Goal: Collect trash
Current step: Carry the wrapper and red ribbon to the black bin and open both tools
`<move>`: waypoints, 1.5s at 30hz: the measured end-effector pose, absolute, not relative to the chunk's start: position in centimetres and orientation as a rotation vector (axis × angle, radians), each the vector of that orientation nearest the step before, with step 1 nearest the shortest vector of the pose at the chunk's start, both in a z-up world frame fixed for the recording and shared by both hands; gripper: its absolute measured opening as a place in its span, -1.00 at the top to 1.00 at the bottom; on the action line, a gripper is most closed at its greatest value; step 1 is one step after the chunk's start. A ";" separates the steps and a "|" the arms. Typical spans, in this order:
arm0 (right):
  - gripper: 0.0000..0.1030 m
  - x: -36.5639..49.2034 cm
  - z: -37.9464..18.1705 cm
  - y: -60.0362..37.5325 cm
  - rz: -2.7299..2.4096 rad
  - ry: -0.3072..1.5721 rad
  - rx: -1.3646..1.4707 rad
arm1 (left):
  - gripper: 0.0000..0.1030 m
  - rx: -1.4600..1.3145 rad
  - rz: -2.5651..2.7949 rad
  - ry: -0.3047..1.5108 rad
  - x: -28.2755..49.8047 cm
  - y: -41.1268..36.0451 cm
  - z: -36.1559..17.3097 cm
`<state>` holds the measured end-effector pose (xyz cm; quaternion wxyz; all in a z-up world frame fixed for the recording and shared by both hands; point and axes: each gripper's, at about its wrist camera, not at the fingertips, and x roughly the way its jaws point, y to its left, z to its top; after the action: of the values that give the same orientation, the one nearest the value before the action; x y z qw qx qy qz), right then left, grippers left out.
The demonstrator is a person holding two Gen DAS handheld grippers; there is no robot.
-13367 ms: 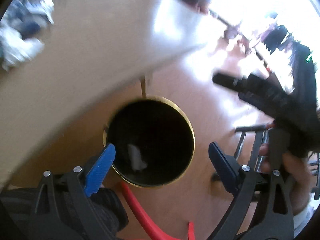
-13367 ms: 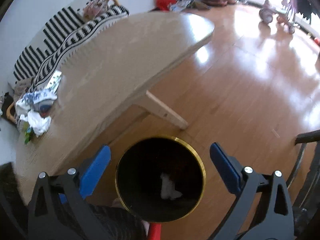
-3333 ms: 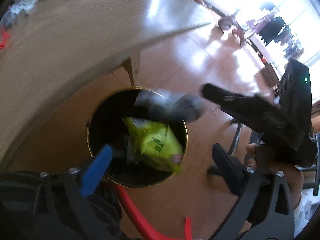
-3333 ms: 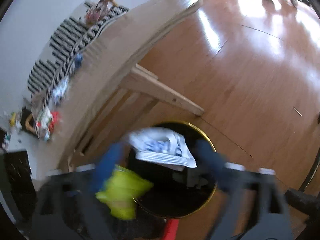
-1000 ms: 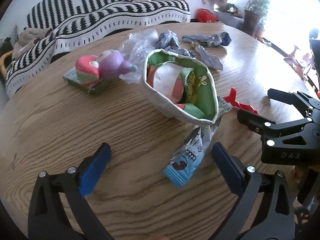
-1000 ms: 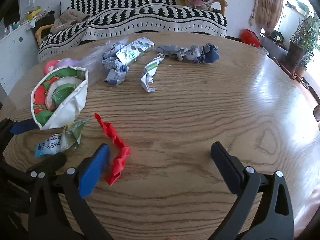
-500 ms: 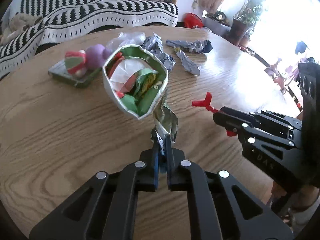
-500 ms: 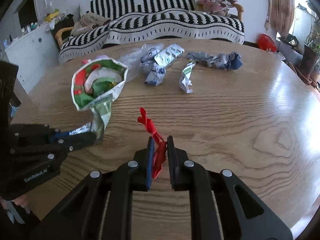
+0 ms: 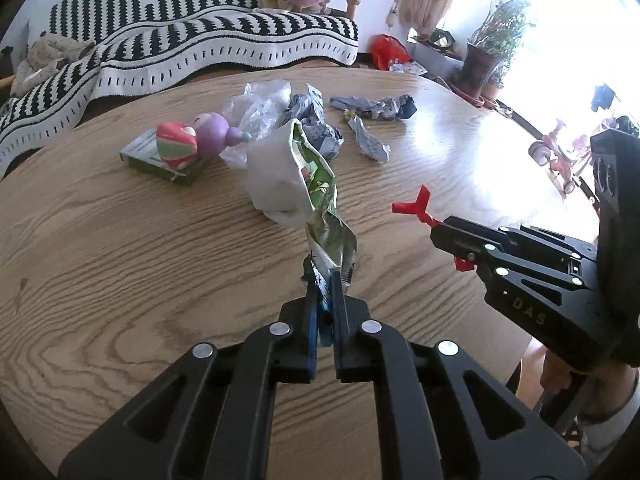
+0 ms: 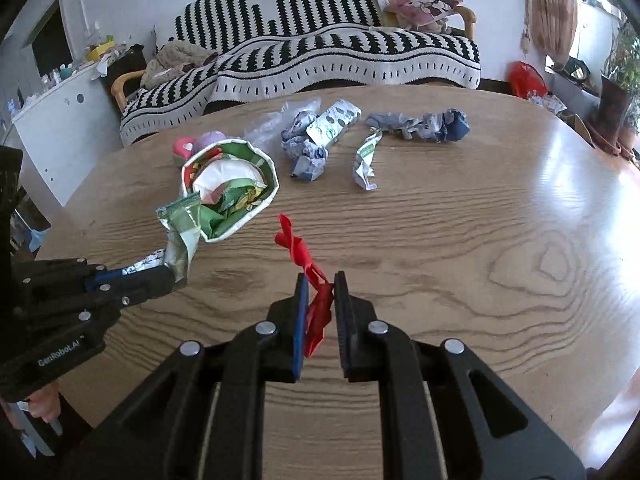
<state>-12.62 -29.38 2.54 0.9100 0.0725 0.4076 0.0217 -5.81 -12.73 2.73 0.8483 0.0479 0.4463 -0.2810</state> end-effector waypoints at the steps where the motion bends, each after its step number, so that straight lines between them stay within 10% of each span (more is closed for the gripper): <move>1: 0.74 -12.9 2.7 -29.4 0.044 0.837 0.151 | 0.91 0.101 -0.595 0.939 -5.8 -12.7 2.8; 27: 0.74 -35.5 8.9 -41.9 -0.238 0.692 0.256 | 0.91 0.173 -1.020 0.973 -24.1 -27.8 5.2; 45: 0.74 -36.9 -5.3 -47.1 -0.257 1.005 0.558 | 0.91 0.262 -1.004 1.273 -24.2 -32.4 -5.0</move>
<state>-36.95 -47.10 -5.25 0.8315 0.2632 0.4740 -0.1210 -24.15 -32.41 -4.99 0.6814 0.1168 0.5674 -0.4474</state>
